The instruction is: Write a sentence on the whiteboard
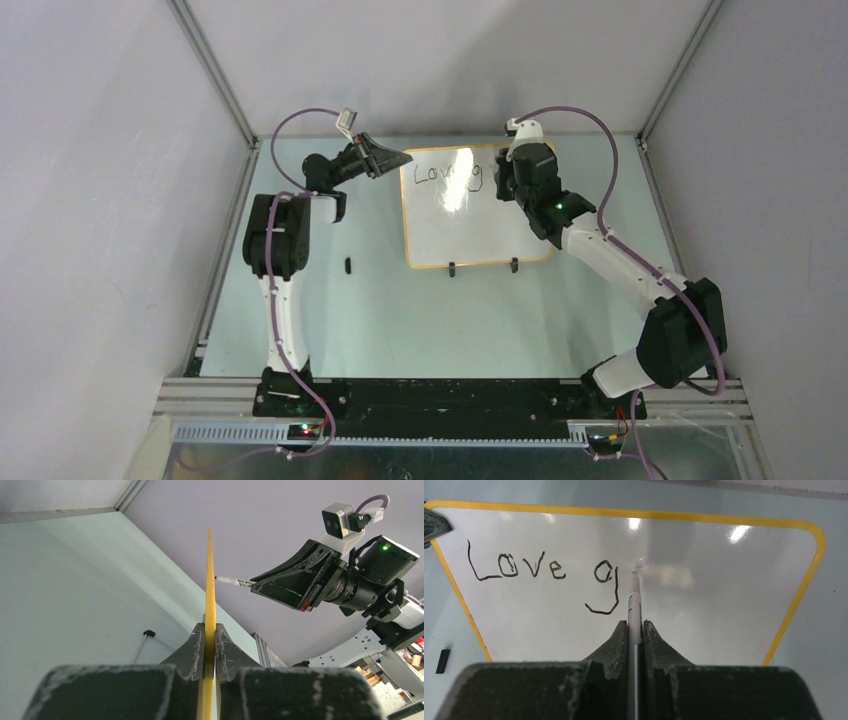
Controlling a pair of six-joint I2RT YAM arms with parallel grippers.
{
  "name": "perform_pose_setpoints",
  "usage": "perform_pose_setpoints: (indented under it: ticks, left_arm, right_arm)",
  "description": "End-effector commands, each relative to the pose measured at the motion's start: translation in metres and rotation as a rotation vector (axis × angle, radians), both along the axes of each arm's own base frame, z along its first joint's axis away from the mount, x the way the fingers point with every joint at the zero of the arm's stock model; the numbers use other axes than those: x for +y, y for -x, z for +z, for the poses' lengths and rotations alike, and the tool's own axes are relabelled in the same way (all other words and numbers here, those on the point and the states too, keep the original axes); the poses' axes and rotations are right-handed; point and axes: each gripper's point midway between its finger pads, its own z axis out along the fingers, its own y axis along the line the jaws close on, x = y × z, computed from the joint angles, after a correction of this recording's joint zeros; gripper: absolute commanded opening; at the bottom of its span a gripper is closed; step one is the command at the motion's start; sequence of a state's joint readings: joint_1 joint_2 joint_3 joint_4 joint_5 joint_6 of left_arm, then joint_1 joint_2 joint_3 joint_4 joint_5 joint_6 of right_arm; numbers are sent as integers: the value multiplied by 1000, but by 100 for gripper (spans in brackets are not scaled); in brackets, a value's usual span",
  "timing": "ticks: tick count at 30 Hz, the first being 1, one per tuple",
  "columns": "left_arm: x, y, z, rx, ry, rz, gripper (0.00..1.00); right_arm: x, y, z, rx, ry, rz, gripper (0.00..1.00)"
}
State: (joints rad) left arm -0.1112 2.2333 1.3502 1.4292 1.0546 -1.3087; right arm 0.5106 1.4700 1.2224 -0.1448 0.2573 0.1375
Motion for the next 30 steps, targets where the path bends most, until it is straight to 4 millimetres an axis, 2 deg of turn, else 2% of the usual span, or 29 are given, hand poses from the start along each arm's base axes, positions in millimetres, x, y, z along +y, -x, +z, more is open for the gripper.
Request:
perform_pose_setpoints:
  ticks: [1, 19, 30]
  left_arm:
    - [-2, 9, 26, -98, 2, -8, 0]
    - [-1, 9, 26, -100, 1, -6, 0]
    - [-1, 9, 26, -100, 0, -6, 0]
  right_arm:
    - [0, -12, 27, -66, -20, -17, 0]
    - [-2, -19, 22, -51, 5, -34, 0]
    - [-5, -11, 8, 6, 26, -34, 0]
